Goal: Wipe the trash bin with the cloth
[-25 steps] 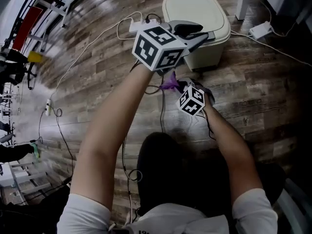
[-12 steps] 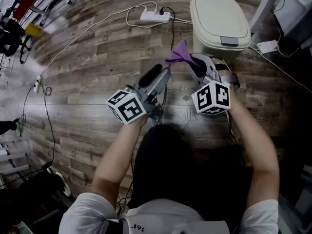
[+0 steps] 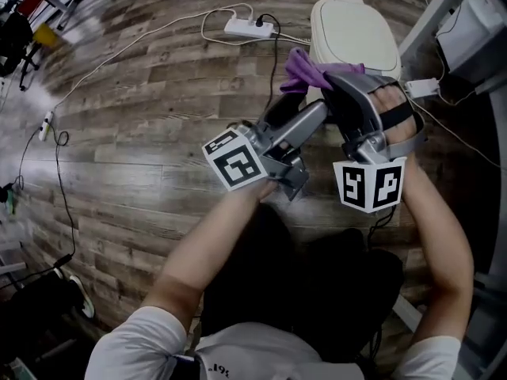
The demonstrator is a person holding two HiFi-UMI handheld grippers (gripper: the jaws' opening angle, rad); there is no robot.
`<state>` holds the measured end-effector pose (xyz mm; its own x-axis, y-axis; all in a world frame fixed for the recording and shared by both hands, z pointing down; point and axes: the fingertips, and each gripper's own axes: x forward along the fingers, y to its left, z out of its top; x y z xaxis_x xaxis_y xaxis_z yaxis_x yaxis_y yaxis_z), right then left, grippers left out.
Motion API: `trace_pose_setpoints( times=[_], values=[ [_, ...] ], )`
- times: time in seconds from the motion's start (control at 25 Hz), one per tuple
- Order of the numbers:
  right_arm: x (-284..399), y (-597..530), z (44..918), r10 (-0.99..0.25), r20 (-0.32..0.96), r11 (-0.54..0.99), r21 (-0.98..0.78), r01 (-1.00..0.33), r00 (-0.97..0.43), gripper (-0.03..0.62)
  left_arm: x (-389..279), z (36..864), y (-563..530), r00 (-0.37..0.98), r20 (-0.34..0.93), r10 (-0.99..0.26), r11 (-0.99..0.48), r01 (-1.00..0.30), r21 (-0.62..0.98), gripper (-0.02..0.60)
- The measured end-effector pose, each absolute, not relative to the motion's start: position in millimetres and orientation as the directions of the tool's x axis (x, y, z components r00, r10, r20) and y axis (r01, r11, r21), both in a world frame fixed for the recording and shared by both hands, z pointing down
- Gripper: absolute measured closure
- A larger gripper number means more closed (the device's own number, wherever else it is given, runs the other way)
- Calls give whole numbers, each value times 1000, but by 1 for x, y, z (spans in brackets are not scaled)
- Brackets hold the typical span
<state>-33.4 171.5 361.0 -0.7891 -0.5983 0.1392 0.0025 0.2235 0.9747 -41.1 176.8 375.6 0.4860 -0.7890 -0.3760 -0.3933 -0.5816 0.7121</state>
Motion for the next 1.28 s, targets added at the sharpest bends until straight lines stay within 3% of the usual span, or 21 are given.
trace_pose_setpoints(
  times=[0.36,0.4,0.44,0.52,0.6,0.76,0.88,1.08,1.28],
  values=[
    [-38,196,369,-492,61,59,998,36,-868,520,-59,346,159,354,-469,-809,-583,-379,719,213],
    [-40,197,369,-472,58,52,998,38,-880,520,-62,345,158,347,-463,-816,-574,-381,725,290],
    [-41,199,369,-453,63,59,997,40,-889,519,-64,344,156,342,-453,-823,-562,-382,734,412],
    [-40,199,366,-424,99,122,991,52,-900,519,-62,340,151,352,-411,-841,-532,-395,749,480],
    [-36,200,357,-392,153,224,972,68,-907,517,-59,334,146,362,-352,-863,-488,-421,765,488],
    [-23,195,328,-343,242,436,897,74,-908,437,-68,320,133,323,-226,-919,-370,-509,777,494],
    [2,171,311,-367,313,575,817,51,-876,436,-77,315,124,305,-90,-948,-272,-632,726,494],
    [48,124,303,-384,509,812,584,-18,-770,437,-84,307,134,279,150,-949,-131,-777,616,494],
    [69,101,306,-247,704,958,283,-56,-666,439,-82,289,147,259,300,-918,-56,-834,549,494]
  ],
)
